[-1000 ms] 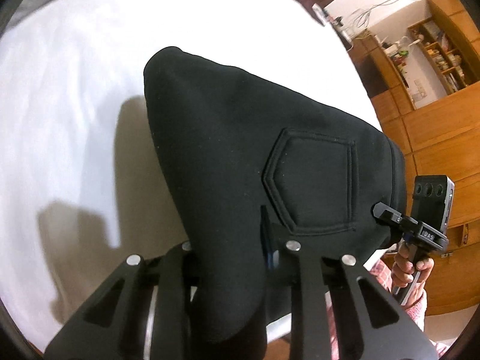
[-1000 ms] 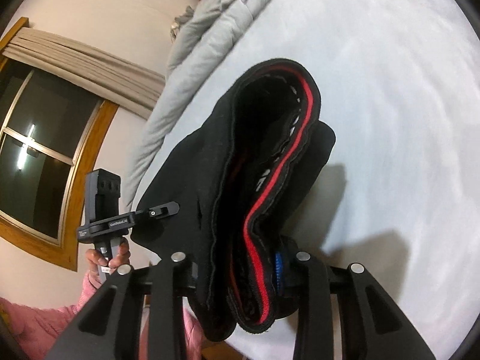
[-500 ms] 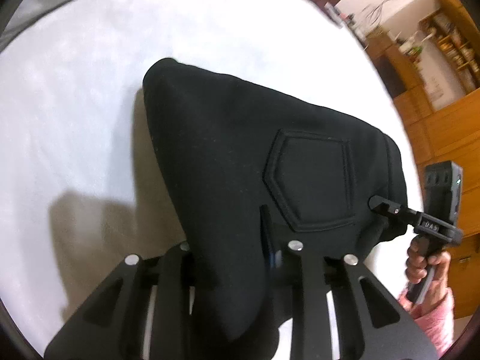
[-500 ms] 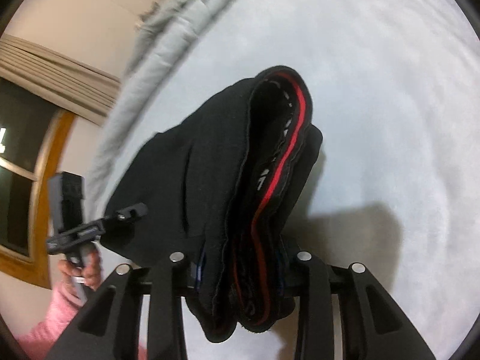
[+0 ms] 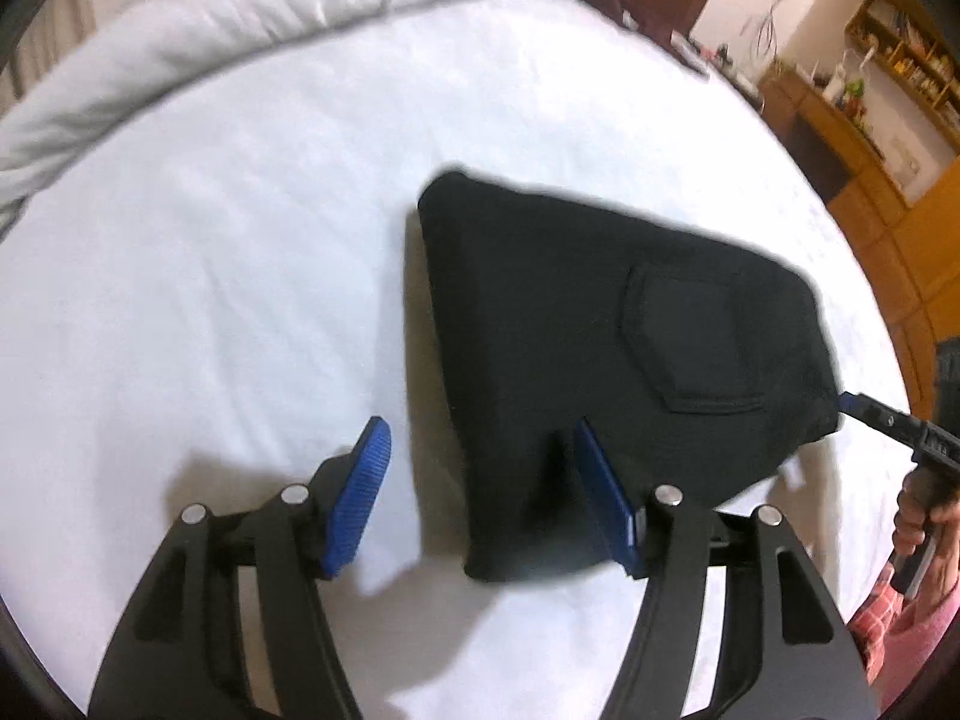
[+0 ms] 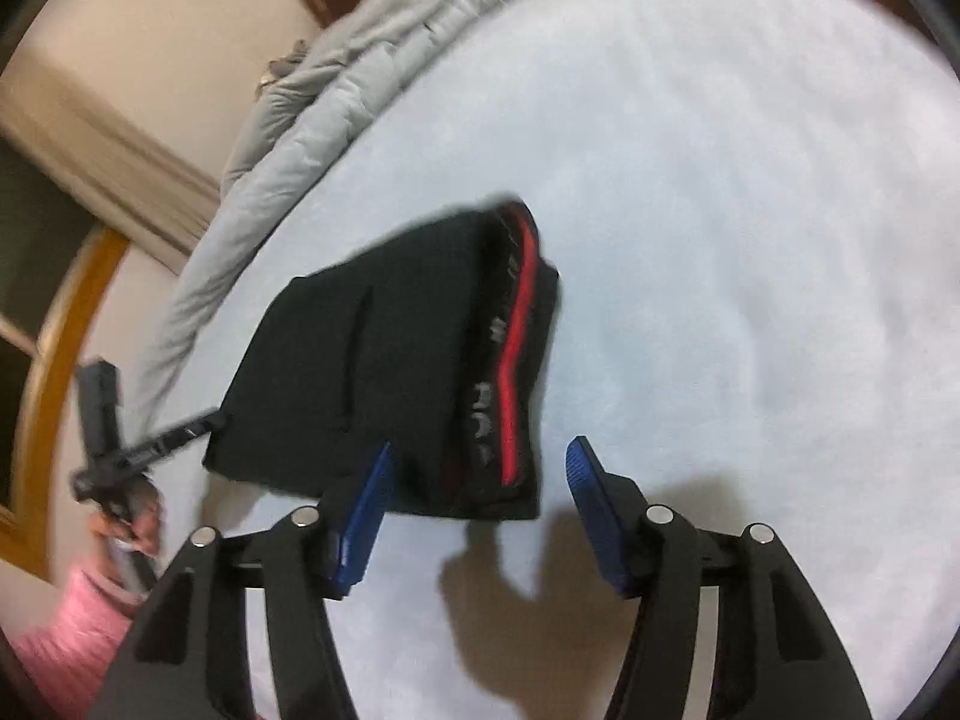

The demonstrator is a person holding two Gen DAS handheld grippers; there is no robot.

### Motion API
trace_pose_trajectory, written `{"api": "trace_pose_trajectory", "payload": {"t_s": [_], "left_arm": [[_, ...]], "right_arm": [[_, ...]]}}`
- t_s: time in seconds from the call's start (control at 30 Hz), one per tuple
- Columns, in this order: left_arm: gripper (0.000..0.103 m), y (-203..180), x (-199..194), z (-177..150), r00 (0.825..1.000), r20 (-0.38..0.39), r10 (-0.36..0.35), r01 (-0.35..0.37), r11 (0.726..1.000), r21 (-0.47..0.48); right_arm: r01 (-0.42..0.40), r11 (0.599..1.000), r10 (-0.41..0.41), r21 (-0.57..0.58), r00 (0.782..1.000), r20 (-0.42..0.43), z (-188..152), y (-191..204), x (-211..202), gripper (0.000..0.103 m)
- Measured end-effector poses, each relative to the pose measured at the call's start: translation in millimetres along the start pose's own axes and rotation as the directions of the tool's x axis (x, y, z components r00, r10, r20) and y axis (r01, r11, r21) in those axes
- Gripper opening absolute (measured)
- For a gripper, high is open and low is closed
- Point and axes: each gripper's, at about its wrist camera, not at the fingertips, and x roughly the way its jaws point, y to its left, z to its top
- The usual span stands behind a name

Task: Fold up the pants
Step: 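Open both grippers and pull them back from the folded trousers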

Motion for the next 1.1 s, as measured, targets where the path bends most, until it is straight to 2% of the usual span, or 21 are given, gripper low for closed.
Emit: {"api": "trace_pose_trajectory", "payload": {"t_s": [0.03,0.1,0.23,0.4,0.47,0.57,0.63,0.7,0.73,0.77,0.83,0.93,1.1], "left_arm": [[0.068,-10.3,-6.6,-0.2,1.000,0.023,0.001,-0.001,1.000,-0.015],[0.073,-20.1,-21.2,-4.7,0.998,0.056,0.007,-0.005,0.999,-0.032],[0.076,-35.5,-11.7,-11.2,0.999,0.022,0.028,-0.028,0.999,-0.029],[0.072,-30.0,35.2,-22.2,0.991,-0.106,0.085,-0.088,0.996,-0.024],[0.073,-18.6,50.9,-27.8,0.987,-0.153,0.053,-0.065,0.995,-0.074],[0.073,-11.7,45.7,-30.7,0.990,-0.137,0.029,-0.046,0.992,-0.122],[0.073,-15.9,34.2,-32.3,0.990,-0.118,0.070,-0.081,0.992,-0.092],[0.082,-23.4,19.8,-32.9,0.987,-0.101,0.124,-0.129,0.991,-0.042],[0.091,-26.3,14.4,-33.3,0.985,-0.094,0.147,-0.150,0.988,-0.028],[0.091,-28.9,8.9,-33.7,0.983,-0.085,0.164,-0.166,0.986,-0.019],[0.092,-33.7,-2.8,-37.9,0.980,-0.076,0.185,-0.187,0.982,-0.012],[0.095,-39.6,-8.9,-40.6,0.972,-0.111,0.208,-0.210,0.978,-0.011],[0.095,-41.4,-17.8,-50.2,0.967,-0.129,0.219,-0.222,0.975,-0.012]], "right_arm": [[-0.035,0.998,0.036,-0.048,0.999,0.031,0.0,19.4,-12.7,0.060],[-0.069,0.993,0.072,-0.096,0.997,0.032,0.4,41.3,-19.3,0.060],[-0.021,0.989,0.018,-0.149,1.000,-0.018,-0.6,68.6,1.4,0.060],[0.072,0.995,-0.078,-0.062,0.992,-0.095,-13.3,45.3,40.4,0.055],[0.049,0.999,-0.050,-0.017,0.993,-0.109,-18.9,30.2,48.9,0.054],[0.004,0.999,-0.001,0.032,0.996,-0.093,-19.7,24.2,44.1,0.054],[0.027,0.999,-0.024,0.036,0.996,-0.085,-20.3,29.6,32.6,0.055],[0.072,0.997,-0.070,0.024,0.995,-0.076,-21.7,36.4,20.6,0.067],[0.120,0.993,-0.119,0.017,0.991,-0.066,-23.8,44.8,12.4,0.079],[0.162,0.987,-0.161,0.010,0.985,-0.060,-26.1,51.0,5.7,0.086],[0.247,0.969,-0.248,-0.024,0.968,-0.049,-32.6,67.3,-3.9,0.088],[0.345,0.937,-0.348,-0.049,0.935,-0.063,-45.4,83.1,-5.3,0.095],[0.382,0.923,-0.386,-0.055,0.918,-0.096,-57.5,96.5,4.4,0.098]]}}
